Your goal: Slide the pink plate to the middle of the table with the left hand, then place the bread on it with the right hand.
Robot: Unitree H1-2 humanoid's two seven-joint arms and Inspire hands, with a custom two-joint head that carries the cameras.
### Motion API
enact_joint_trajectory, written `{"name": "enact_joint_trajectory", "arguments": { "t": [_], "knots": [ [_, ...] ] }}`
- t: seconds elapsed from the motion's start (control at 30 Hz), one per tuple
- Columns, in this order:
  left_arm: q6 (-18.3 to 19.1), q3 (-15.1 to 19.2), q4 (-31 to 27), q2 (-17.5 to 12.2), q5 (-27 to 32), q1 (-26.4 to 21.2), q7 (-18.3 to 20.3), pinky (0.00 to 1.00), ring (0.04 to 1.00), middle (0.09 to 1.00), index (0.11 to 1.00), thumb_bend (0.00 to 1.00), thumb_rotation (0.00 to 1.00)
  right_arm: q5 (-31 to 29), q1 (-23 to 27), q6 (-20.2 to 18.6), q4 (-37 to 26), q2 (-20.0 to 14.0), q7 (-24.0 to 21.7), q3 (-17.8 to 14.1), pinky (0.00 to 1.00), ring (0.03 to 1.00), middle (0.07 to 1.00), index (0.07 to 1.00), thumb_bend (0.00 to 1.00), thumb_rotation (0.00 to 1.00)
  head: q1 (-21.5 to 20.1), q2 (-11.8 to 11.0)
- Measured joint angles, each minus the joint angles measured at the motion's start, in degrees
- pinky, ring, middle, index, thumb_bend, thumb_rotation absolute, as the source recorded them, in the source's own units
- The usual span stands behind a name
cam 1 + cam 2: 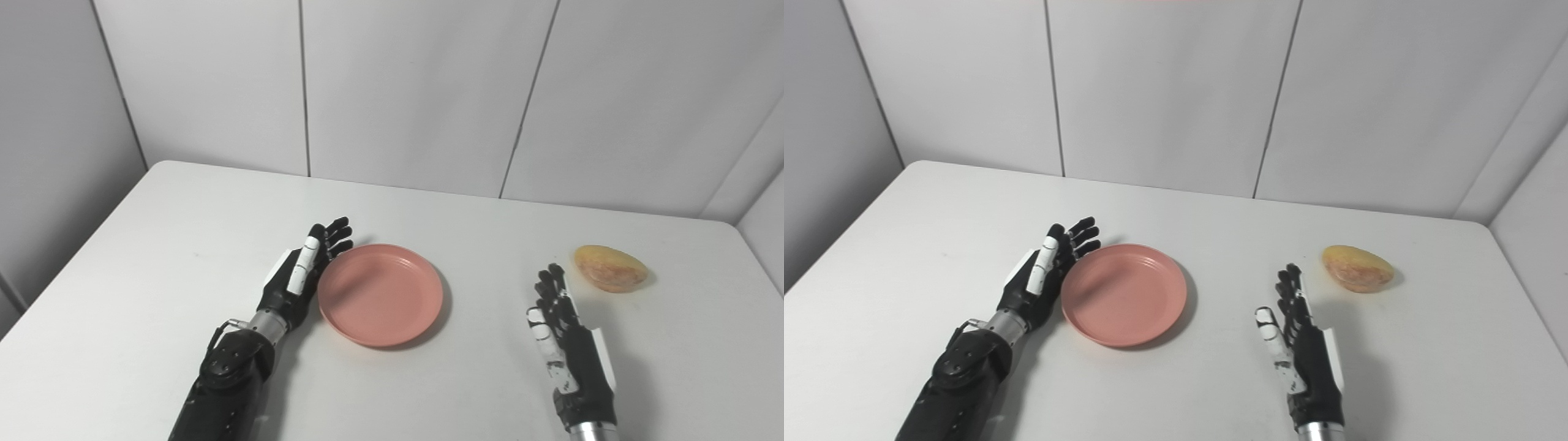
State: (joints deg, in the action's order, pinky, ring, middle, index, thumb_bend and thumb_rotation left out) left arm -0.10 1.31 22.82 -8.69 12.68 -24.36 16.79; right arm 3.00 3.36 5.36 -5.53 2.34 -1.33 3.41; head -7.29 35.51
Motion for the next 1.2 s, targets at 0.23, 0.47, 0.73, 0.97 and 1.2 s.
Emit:
{"name": "enact_joint_trajectory", "arguments": {
  "t": [0.23,0.47,0.73,0.97,1.2],
  "knots": [
    [1.7,0.5,-0.5,1.3,2.5,0.3,1.3,0.96,0.951,0.949,0.891,0.77,1.00,3.0,0.9,0.0,0.2,1.2,1.1,1.3,1.00,0.982,0.985,0.996,0.58,0.85,-5.7,0.6],
    [1.6,1.4,-0.1,1.6,4.2,0.3,1.8,0.96,0.960,0.955,0.900,0.77,1.00,5.9,1.3,-0.2,0.9,2.1,2.6,1.8,1.00,0.984,0.986,0.991,0.59,0.87,-10.4,0.2],
    [0.3,1.2,1.2,2.2,4.7,0.0,2.5,0.97,0.977,0.977,0.911,0.76,1.00,6.6,1.5,-0.2,1.7,2.4,2.7,1.8,0.99,0.980,0.985,0.992,0.59,0.88,-10.2,-0.6],
    [0.7,0.7,0.6,4.2,4.9,0.3,2.5,0.97,0.972,0.989,0.919,0.75,1.00,6.4,1.5,-0.1,2.8,2.2,2.9,1.5,1.00,0.976,0.980,0.991,0.59,0.87,-10.3,-1.9],
    [0.0,0.0,0.5,4.8,3.4,0.4,2.0,0.98,0.971,0.984,0.923,0.75,1.00,5.7,1.8,0.0,3.3,1.1,3.1,0.2,0.98,0.967,0.970,0.988,0.59,0.83,-9.7,-2.5]
  ]
}}
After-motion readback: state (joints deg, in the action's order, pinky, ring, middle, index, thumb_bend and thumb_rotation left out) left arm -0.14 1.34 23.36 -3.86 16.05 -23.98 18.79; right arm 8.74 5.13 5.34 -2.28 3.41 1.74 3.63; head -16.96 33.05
